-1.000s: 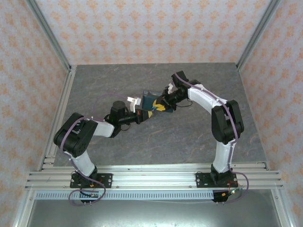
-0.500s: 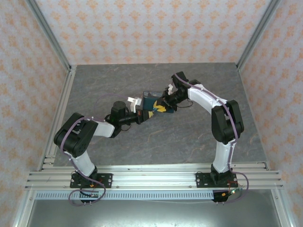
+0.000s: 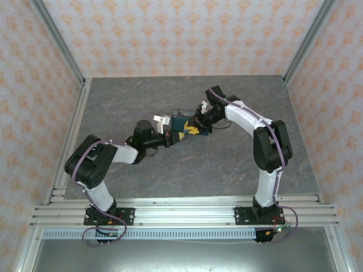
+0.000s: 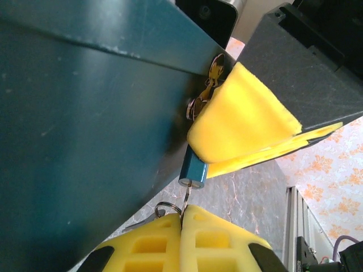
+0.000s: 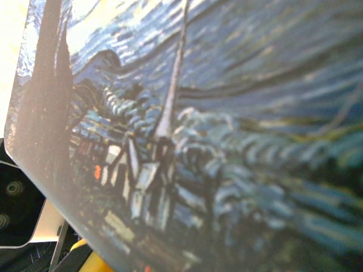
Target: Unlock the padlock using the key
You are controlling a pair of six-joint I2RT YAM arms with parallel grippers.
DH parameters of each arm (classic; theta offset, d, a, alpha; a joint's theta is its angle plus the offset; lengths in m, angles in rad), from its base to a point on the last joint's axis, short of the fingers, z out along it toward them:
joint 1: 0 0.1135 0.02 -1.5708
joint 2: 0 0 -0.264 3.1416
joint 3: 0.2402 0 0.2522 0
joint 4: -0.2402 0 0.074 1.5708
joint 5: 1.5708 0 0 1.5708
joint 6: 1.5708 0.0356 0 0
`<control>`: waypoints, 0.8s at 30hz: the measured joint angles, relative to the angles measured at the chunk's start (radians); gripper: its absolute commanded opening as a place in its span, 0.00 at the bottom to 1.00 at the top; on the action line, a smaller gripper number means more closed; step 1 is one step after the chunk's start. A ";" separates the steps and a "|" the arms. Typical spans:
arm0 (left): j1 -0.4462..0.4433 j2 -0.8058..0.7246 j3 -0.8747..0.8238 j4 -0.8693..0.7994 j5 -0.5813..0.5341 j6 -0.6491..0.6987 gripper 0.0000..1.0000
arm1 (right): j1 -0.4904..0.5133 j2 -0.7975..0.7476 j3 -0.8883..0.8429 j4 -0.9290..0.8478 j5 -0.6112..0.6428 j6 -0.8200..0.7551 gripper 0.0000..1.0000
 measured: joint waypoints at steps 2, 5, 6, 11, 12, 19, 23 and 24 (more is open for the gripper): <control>-0.003 0.001 0.002 0.000 -0.002 -0.013 0.00 | 0.002 0.000 0.000 0.004 0.003 0.004 0.00; -0.003 0.009 0.007 0.001 -0.010 -0.026 0.00 | 0.002 0.000 -0.001 0.014 0.011 0.014 0.00; -0.003 0.012 0.010 0.000 -0.013 -0.029 0.00 | 0.003 0.000 -0.003 0.020 0.015 0.019 0.00; -0.010 0.015 0.021 -0.026 -0.042 -0.031 0.00 | 0.003 0.000 -0.022 0.066 0.023 0.045 0.00; -0.013 0.015 0.023 -0.036 -0.048 -0.030 0.00 | 0.003 -0.001 -0.030 0.074 0.025 0.050 0.00; -0.024 0.010 0.024 -0.078 -0.080 -0.019 0.15 | 0.013 -0.002 -0.047 0.102 0.047 0.060 0.00; -0.035 -0.006 0.031 -0.121 -0.084 -0.005 0.26 | 0.027 -0.002 -0.050 0.118 0.047 0.064 0.00; -0.037 -0.010 0.031 -0.130 -0.085 0.001 0.28 | 0.031 -0.002 -0.051 0.121 0.047 0.064 0.00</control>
